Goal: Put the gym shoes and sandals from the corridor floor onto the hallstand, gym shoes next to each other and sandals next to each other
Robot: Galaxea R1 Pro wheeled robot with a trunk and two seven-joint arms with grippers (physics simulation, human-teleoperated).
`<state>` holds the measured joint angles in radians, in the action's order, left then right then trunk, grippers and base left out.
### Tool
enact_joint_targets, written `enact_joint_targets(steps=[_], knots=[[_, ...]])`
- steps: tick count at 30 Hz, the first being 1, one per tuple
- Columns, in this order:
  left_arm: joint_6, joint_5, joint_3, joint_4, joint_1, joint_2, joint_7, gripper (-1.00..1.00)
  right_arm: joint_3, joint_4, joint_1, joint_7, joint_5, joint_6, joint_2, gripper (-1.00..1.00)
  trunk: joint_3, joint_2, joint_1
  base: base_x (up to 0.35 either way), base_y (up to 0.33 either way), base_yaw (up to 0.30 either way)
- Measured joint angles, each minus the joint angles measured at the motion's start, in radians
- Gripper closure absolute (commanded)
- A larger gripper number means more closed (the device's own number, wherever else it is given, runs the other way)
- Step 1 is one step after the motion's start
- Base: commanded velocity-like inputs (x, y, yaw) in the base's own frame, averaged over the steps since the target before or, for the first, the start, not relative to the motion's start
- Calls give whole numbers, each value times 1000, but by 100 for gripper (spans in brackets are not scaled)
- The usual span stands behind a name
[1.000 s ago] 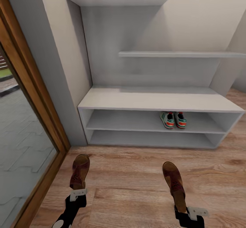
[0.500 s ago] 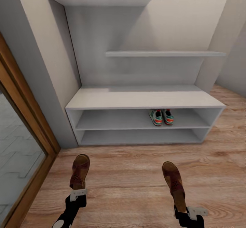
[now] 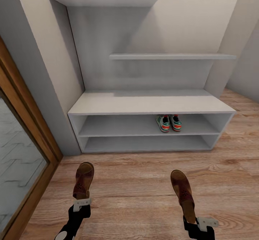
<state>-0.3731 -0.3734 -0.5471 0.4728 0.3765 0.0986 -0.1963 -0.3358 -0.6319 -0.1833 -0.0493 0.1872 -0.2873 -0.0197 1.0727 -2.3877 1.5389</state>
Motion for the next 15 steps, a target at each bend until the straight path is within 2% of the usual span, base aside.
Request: enact_joint_targets(steps=[15], knots=[[13, -3, 9, 2, 6, -1, 1, 100, -5, 1, 0, 5, -2, 2, 1, 100, 0, 0, 0, 0, 0, 0]])
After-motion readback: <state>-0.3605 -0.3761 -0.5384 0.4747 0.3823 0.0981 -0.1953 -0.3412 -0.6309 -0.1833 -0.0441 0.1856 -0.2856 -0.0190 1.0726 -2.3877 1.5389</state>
